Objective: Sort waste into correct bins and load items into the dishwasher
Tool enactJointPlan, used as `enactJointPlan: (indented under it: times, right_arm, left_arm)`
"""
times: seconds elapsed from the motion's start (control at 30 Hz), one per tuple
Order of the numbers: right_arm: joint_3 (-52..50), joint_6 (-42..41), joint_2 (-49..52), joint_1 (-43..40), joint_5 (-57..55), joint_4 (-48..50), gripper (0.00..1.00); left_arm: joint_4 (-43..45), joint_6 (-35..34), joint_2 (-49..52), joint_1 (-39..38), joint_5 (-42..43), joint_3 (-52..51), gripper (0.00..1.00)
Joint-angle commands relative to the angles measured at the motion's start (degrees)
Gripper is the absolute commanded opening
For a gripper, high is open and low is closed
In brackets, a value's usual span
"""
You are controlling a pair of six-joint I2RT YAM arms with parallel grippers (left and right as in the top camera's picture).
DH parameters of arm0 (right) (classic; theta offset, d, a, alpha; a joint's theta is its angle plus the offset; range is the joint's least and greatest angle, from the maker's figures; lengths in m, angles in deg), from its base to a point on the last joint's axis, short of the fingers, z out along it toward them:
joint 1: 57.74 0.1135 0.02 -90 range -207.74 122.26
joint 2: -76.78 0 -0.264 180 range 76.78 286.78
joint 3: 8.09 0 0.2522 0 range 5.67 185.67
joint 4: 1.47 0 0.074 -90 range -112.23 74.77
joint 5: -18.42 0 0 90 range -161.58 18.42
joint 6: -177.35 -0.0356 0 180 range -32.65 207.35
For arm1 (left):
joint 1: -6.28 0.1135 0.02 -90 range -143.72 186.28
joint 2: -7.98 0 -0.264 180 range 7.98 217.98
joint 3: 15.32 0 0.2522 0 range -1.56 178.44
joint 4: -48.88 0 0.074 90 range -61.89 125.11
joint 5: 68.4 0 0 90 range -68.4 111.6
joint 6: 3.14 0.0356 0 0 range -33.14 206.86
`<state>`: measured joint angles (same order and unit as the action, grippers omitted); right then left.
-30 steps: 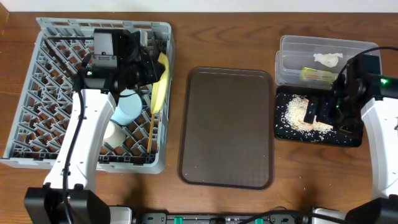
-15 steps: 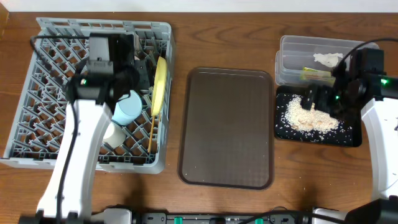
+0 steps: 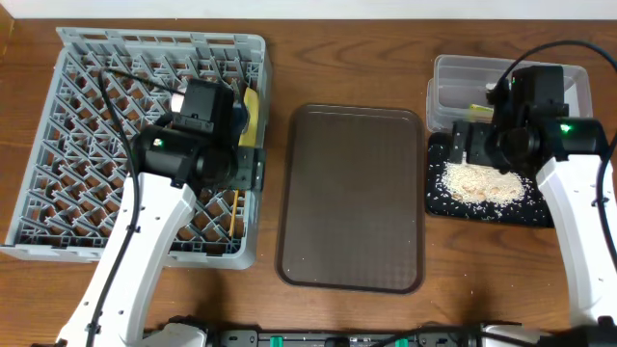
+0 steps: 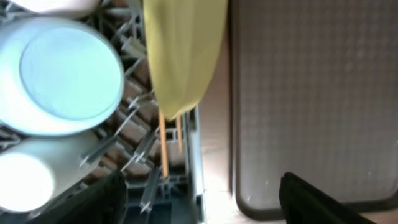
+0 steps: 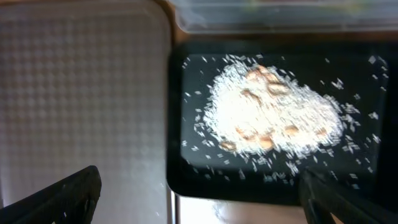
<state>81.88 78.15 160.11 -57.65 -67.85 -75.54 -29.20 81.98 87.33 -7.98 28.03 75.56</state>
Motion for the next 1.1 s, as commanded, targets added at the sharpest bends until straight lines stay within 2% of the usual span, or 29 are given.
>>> enactJointPlan:
  times: [0.0,0.1,0.17,0.2,0.33,0.53,0.7,0.87,1.07]
  right_arm:
    - [-1.33,-1.05,-5.40,0.35,-2.21,-0.20,0.99]
    - [-5.77,-1.05,-11.15,0.35,-2.19,2.25,0.99]
    - [-11.56,-0.94,-18.03,0.35,-2.23,5.92,0.99]
    - [-14.12,-0.76,-21.18,0.35,-2.21,7.50,0.99]
    - [-22.49,-0.81,-33.73,0.33,-2.45,11.72,0.99]
    - [-25.86,-0.85,-45.24,0.31,-5.62,7.37,0.99]
    - [-25.86,-0.85,-49.00,0.31,-5.62,0.66,0.99]
    - [-25.86,-0.85,-48.94,0.31,-5.62,-6.32,0.99]
    - [-25.86,-0.85,-48.94,0.31,-5.62,-8.55,0.99]
  left_arm:
    - [-0.63,0.35,-2.47,0.09,-1.81,-1.36,0.81]
    - [3.21,0.37,-7.80,0.02,-1.99,-5.55,0.82]
    - [8.28,0.42,-14.47,0.02,-1.99,-11.21,0.83]
    - [10.27,0.42,-17.84,0.02,-1.99,-13.90,0.87]
    - [14.99,-0.11,-31.08,0.04,-2.01,-23.41,0.88]
    - [14.71,-0.07,-46.23,0.04,-1.99,-30.38,0.88]
    - [14.05,-0.07,-50.66,0.04,-1.99,-30.40,0.89]
    - [13.84,-0.07,-50.62,0.04,-1.99,-30.40,0.89]
    - [13.84,-0.07,-50.62,0.04,-1.99,-30.40,0.89]
